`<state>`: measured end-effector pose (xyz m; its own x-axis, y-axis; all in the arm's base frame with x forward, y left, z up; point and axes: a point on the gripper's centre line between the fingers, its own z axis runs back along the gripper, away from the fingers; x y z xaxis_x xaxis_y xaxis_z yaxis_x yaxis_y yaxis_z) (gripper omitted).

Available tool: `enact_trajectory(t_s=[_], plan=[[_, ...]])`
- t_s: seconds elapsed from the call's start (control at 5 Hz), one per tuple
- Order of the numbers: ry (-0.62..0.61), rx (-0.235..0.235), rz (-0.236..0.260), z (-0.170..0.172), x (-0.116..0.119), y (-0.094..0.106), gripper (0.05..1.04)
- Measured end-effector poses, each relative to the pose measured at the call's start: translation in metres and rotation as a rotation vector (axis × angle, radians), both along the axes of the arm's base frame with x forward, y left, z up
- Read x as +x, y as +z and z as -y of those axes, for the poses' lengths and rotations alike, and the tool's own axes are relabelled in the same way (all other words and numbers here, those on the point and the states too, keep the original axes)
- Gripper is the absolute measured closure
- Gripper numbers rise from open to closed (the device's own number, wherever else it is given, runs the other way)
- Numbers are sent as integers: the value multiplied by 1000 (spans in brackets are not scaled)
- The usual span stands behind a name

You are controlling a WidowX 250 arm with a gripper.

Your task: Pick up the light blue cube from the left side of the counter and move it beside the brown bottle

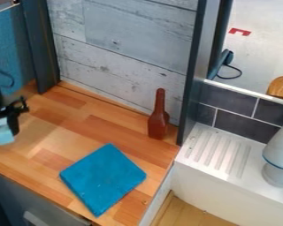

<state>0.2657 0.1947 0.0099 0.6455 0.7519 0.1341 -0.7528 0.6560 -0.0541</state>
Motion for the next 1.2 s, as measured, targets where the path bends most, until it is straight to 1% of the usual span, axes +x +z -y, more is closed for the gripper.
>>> enact_trajectory(t_s=[0.2,0.4,0.6,0.8,1.0,1.2], plan=[[-15,-20,34,15,7,28,538],[-40,-20,70,45,29,53,538],[-61,3,88,75,60,69,538],[-86,9,52,86,79,67,538],[-96,36,36,105,106,58,538],[-131,41,-1,124,126,38,538]])
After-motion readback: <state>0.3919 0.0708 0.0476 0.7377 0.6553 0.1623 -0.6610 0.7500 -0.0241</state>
